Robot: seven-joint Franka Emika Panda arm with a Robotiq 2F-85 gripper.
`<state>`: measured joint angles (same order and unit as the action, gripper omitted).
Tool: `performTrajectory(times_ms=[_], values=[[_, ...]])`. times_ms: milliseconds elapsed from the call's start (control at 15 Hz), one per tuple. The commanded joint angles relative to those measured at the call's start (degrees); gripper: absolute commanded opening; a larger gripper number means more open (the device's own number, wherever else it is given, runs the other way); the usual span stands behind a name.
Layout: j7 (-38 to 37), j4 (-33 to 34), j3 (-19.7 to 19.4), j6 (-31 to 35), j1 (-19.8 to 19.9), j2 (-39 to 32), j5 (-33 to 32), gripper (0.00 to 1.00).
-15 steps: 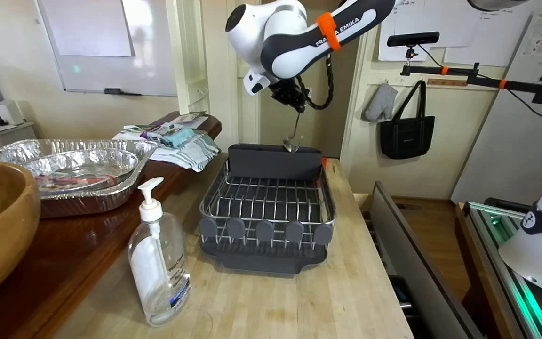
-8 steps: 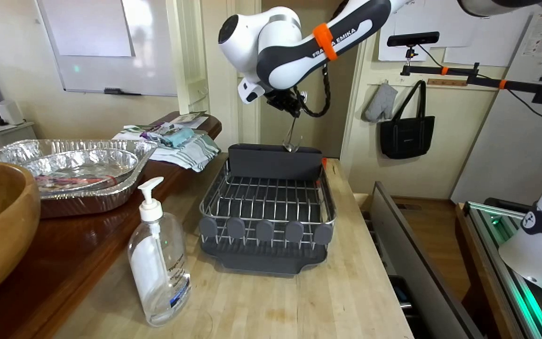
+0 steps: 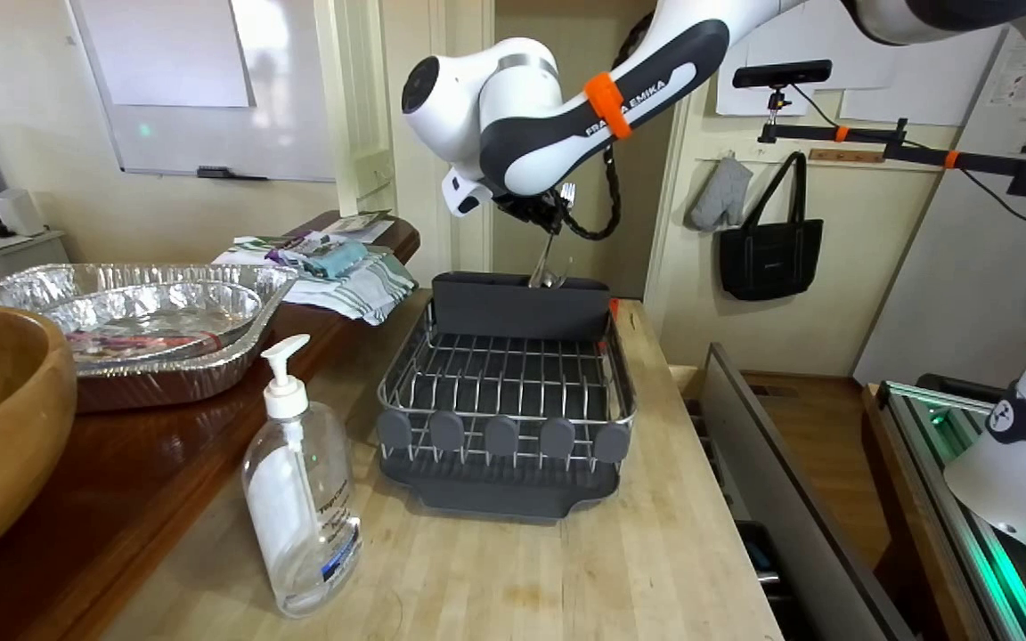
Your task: Put the silver fork on the dishrack.
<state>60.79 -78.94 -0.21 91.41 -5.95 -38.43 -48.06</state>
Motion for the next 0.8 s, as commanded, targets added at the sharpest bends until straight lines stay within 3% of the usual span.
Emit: performTrajectory(times_ms=[0, 733], values=[[-2.37, 2.91, 0.24, -1.36, -0.86, -2.95, -2.28, 0.02], [-5.42, 5.1, 0.5, -1.91, -2.47, -6.81, -4.32, 0.02]])
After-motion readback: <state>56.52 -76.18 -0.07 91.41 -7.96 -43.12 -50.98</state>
